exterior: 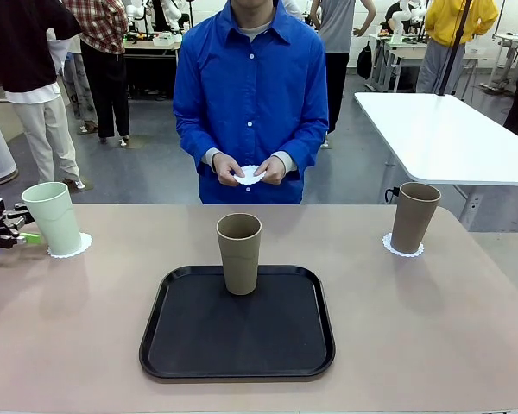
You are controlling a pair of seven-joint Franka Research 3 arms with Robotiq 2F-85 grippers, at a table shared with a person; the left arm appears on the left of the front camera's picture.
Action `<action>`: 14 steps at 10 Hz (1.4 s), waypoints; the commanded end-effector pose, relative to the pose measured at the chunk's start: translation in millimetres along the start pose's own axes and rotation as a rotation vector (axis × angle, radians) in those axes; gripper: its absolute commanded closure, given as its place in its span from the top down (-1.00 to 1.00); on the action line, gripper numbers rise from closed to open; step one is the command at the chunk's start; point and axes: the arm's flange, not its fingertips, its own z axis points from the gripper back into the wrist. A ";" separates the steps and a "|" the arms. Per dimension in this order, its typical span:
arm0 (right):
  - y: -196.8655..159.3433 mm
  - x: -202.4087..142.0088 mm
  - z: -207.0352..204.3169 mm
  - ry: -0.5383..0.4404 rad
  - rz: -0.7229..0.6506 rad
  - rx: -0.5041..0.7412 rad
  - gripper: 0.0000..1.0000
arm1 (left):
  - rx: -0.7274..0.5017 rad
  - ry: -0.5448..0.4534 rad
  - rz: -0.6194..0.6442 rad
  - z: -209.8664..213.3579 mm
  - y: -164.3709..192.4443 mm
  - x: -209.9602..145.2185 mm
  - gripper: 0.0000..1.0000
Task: Place coasters on the table and set cups on them.
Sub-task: Take one Reusable plastic cup from the Flat Tray and place it on a coaster set by the human.
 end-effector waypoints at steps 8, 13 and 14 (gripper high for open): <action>0.9 -1.6 -0.4 0.005 -0.009 0.005 1.00 | 0.414 0.206 0.246 47.7 -87.1 105.8 1.00; 0.9 -1.6 -0.4 0.005 -0.009 0.005 1.00 | 0.469 0.486 0.419 5.1 -134.0 202.9 1.00; 0.9 -1.6 -0.4 0.005 -0.009 0.005 1.00 | 0.486 0.520 0.425 -1.1 -139.8 225.5 1.00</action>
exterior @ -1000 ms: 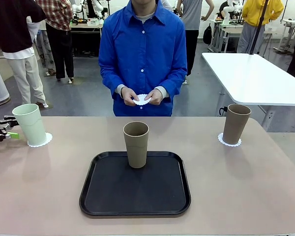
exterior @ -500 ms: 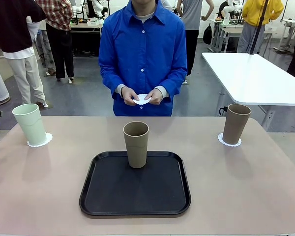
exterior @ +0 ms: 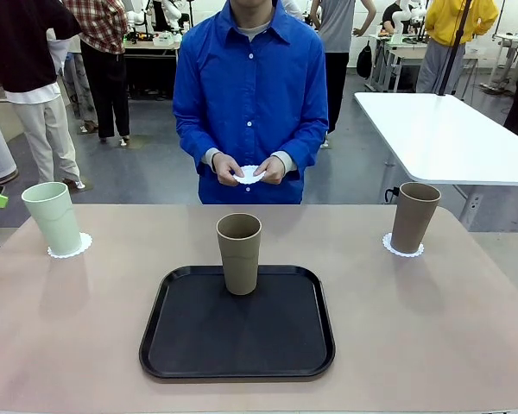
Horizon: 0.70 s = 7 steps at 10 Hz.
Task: Place coasters on the table and set cups on them.
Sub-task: Take one Reusable plastic cup from the Flat Tray and place it on a coaster set by the human.
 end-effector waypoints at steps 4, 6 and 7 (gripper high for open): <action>0.9 -1.6 -0.3 0.005 -0.009 0.005 1.00 | 0.199 0.317 0.026 3.4 -83.1 48.5 1.00; 0.9 -1.6 -0.3 0.005 -0.009 0.005 1.00 | 0.234 0.447 0.052 -6.2 -100.7 54.7 1.00; 0.9 -1.6 -0.3 0.005 -0.009 0.005 1.00 | 0.243 0.477 0.059 -8.1 -105.7 55.8 1.00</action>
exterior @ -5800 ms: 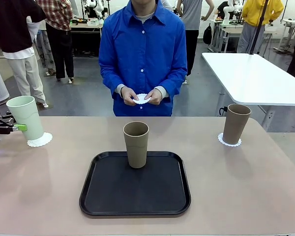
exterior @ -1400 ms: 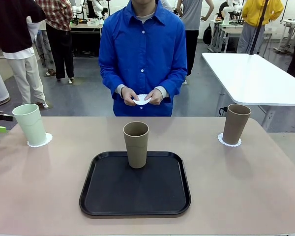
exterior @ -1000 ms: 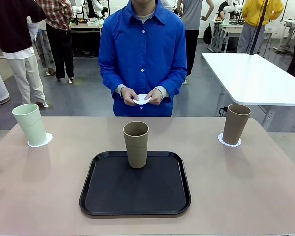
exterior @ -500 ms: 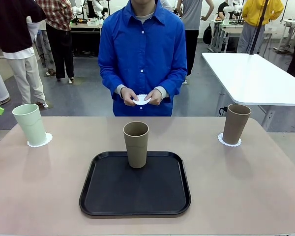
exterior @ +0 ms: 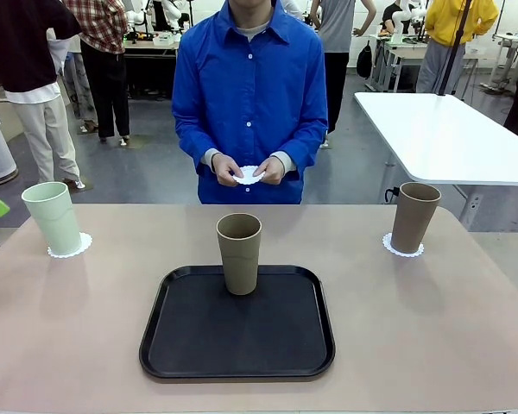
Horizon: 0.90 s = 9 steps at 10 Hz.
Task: Place coasters on the table and set cups on them.
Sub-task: Take one Reusable plastic cup from the Flat Tray and place it on a coaster set by the human.
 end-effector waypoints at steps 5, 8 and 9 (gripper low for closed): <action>0.9 -1.5 -0.5 0.006 -0.009 0.005 1.00 | 0.010 0.036 0.015 -2.2 -5.9 1.7 1.00; 0.9 -1.5 -0.5 0.006 -0.009 0.005 1.00 | 0.010 0.036 0.015 -2.2 -5.9 1.7 1.00; 0.9 -1.5 -0.5 0.006 -0.009 0.005 1.00 | 0.010 0.036 0.015 -2.2 -5.9 1.7 1.00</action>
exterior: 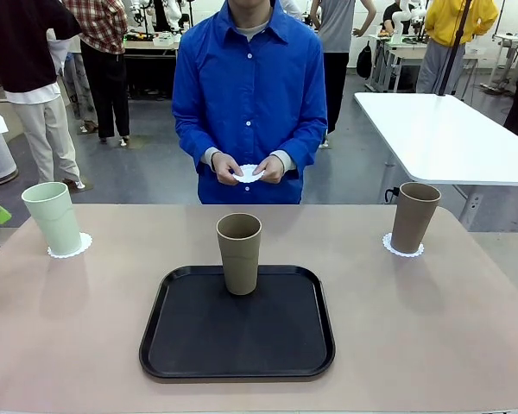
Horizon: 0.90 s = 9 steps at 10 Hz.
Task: Place coasters on the table and set cups on them.
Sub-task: Take one Reusable plastic cup from the Flat Tray and place it on a coaster set by the human.
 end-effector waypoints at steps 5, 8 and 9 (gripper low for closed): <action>0.9 -1.5 -0.5 0.006 -0.009 0.005 1.00 | 0.035 0.037 0.430 -4.8 -67.8 -36.3 1.00; 0.9 -1.5 -0.5 0.006 -0.009 0.005 1.00 | 0.003 0.210 0.480 -16.0 -123.8 -85.3 1.00; 0.9 -1.5 -0.5 0.006 -0.009 0.005 1.00 | 0.022 0.147 0.453 -6.0 -119.6 -84.3 1.00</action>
